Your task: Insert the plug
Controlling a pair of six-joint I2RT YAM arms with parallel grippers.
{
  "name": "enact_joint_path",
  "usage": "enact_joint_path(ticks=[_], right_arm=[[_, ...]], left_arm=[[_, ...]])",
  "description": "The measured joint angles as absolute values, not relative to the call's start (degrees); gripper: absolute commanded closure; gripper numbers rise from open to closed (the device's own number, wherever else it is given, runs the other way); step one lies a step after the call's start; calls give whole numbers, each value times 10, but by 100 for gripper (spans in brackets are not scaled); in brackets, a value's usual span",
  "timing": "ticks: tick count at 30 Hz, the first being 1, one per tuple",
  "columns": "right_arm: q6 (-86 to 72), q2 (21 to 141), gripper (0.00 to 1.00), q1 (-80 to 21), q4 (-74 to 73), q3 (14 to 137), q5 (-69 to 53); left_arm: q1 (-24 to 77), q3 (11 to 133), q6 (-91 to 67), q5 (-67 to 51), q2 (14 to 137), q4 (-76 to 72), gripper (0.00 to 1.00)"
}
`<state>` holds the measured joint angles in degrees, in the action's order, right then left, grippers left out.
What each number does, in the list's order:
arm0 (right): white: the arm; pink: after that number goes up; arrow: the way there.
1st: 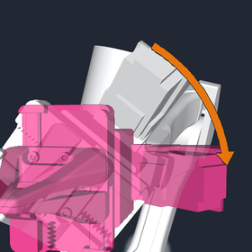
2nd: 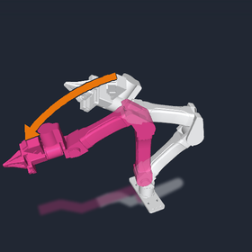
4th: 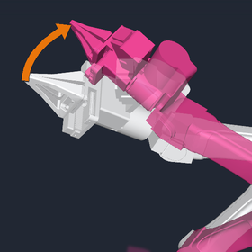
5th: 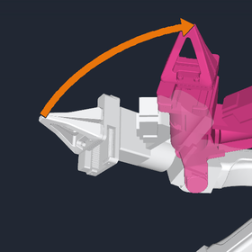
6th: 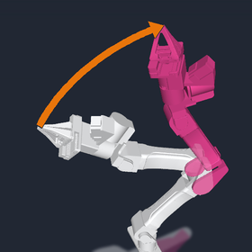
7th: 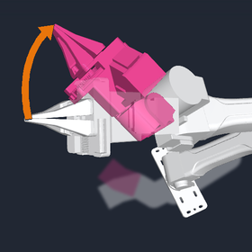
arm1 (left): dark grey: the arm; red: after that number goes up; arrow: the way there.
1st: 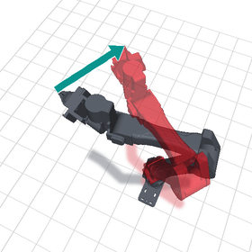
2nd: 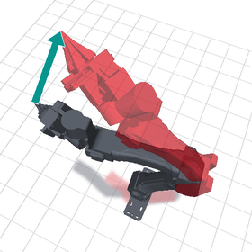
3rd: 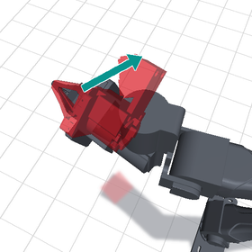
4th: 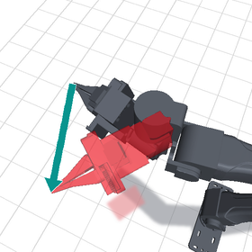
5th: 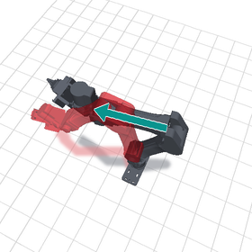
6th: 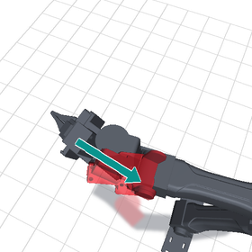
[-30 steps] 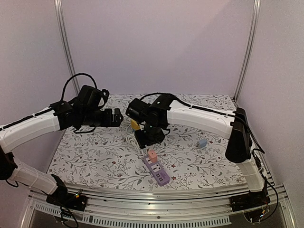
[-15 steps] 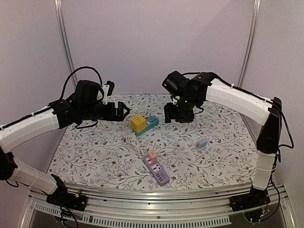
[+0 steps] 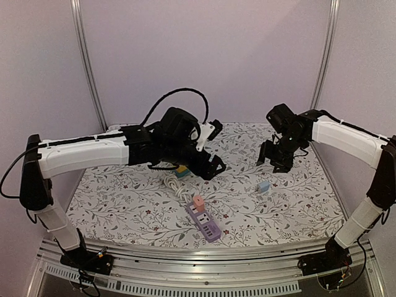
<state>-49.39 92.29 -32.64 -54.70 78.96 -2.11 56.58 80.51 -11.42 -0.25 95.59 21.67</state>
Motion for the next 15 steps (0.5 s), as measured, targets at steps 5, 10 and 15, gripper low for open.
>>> enact_joint_path(ticks=[5, 10, 15], right_arm=[[-509, 885, 33, -280, -540, 756, -38], [-525, 855, 32, -246, -546, 728, -46], [-528, 828, 32, -223, -564, 709, -53]], left_arm=[[606, 900, -72, -8, 1062, 240, 16], [632, 990, -32, -9, 1175, 262, 18], [655, 1062, 1, -7, 1270, 277, 21]])
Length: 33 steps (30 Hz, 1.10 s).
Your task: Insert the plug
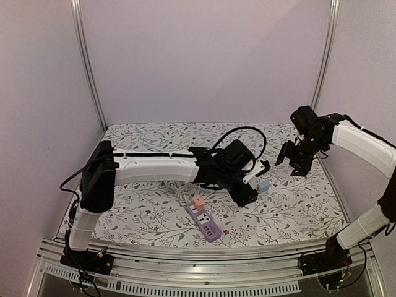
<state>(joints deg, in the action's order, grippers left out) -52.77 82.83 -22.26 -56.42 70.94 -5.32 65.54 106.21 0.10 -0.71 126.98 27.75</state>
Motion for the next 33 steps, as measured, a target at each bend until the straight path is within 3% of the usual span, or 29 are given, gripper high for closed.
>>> enact_joint_path(ticks=[13, 33], right_arm=[[-522, 783, 32, -221, -585, 697, -68], [-463, 770, 33, -221, -591, 699, -81]], left_arm=[[662, 1191, 25, 10, 1407, 251, 23], [635, 1204, 9, 37, 1468, 147, 28]])
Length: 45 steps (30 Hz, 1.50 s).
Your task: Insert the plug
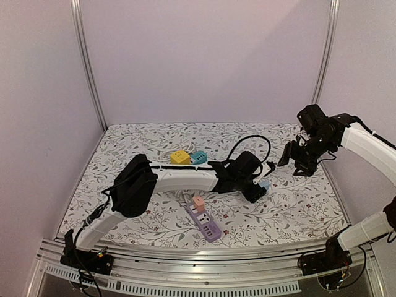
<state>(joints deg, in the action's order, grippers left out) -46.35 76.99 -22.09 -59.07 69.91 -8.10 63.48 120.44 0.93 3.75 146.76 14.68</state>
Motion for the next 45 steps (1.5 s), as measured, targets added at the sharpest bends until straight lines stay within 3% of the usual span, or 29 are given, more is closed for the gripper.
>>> enact_joint_path(ticks=[7, 15, 28, 38, 45], right_arm=[[-441, 778, 33, -221, -591, 710, -81], [-430, 787, 34, -220, -591, 710, -81], [-418, 809, 35, -216, -591, 722, -86], [-404, 820, 35, -209, -590, 759, -85], [-366, 819, 35, -201, -564, 770, -94]], left_arm=[[621, 1217, 5, 13, 1491, 138, 42], [616, 1230, 4, -14, 1502, 127, 48], [608, 1238, 3, -52, 1503, 112, 99], [604, 1195, -28, -103, 1470, 116, 100], [560, 1088, -126, -209, 1345, 102, 100]])
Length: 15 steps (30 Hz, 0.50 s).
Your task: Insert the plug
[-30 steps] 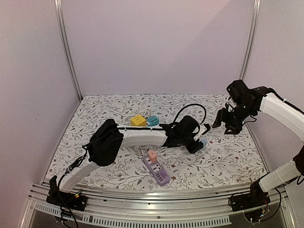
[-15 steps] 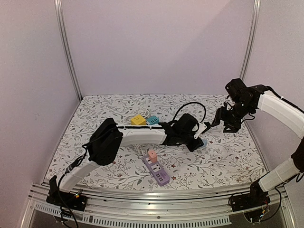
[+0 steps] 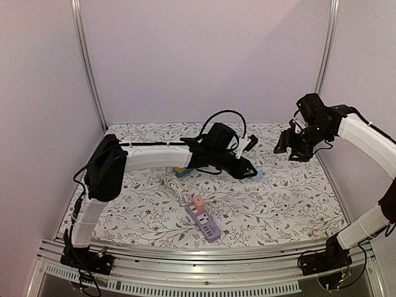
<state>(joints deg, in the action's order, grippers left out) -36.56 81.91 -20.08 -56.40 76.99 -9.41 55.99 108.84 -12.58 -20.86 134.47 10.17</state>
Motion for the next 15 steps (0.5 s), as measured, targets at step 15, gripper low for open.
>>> enact_joint_path(ticks=[15], right_arm=[[-260, 778, 36, -198, -372, 762, -397]], left_arm=[[462, 912, -377, -394, 1155, 8, 100]])
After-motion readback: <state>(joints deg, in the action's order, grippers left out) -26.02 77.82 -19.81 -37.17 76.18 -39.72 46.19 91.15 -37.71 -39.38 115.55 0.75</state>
